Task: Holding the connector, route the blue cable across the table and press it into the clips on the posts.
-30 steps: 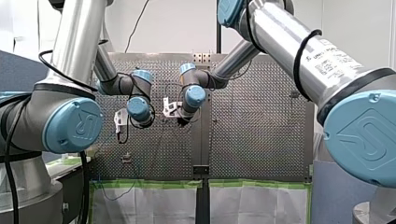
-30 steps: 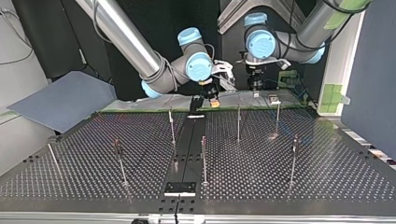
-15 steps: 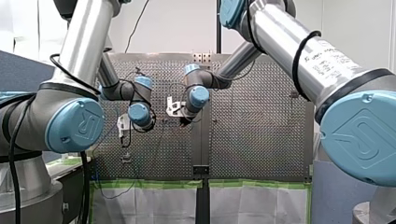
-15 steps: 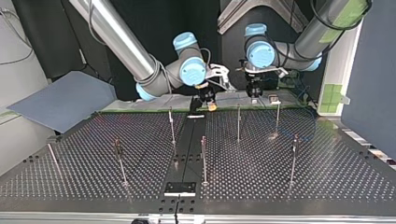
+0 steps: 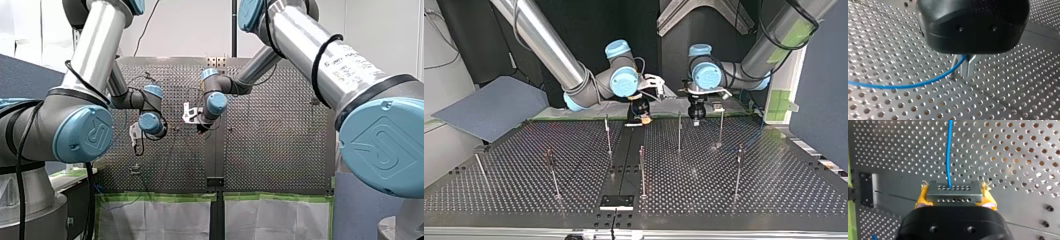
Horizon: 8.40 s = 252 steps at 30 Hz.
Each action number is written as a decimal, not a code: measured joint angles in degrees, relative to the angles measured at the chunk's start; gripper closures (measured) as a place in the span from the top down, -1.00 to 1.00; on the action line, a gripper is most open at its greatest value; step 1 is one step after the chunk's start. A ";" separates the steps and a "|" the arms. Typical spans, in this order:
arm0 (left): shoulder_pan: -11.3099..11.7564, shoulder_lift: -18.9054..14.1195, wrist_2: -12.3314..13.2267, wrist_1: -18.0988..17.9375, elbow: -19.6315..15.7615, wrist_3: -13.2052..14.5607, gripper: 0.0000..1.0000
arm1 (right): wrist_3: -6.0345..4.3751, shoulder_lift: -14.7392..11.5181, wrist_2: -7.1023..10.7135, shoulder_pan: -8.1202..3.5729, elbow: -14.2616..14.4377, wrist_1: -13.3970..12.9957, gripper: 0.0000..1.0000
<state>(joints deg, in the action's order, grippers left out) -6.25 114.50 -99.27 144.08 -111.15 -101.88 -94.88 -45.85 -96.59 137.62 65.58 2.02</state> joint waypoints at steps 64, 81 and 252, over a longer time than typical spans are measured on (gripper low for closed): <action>-4.13 -11.58 -5.91 20.11 -2.12 3.90 1.00 | 0.60 -0.04 0.25 -4.95 -0.57 -1.05 -1.00; -8.80 -15.34 -2.30 17.42 -3.06 3.52 1.00 | 0.48 -2.36 0.29 -5.35 0.48 -0.74 -1.00; -10.23 -4.70 -3.49 15.51 27.59 -3.52 0.65 | -3.32 -14.91 14.28 -17.60 -4.26 0.61 -1.00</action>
<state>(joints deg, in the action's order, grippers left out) -16.48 109.80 -102.76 159.59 -83.56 -105.40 -98.20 -60.76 -82.31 120.03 61.32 2.63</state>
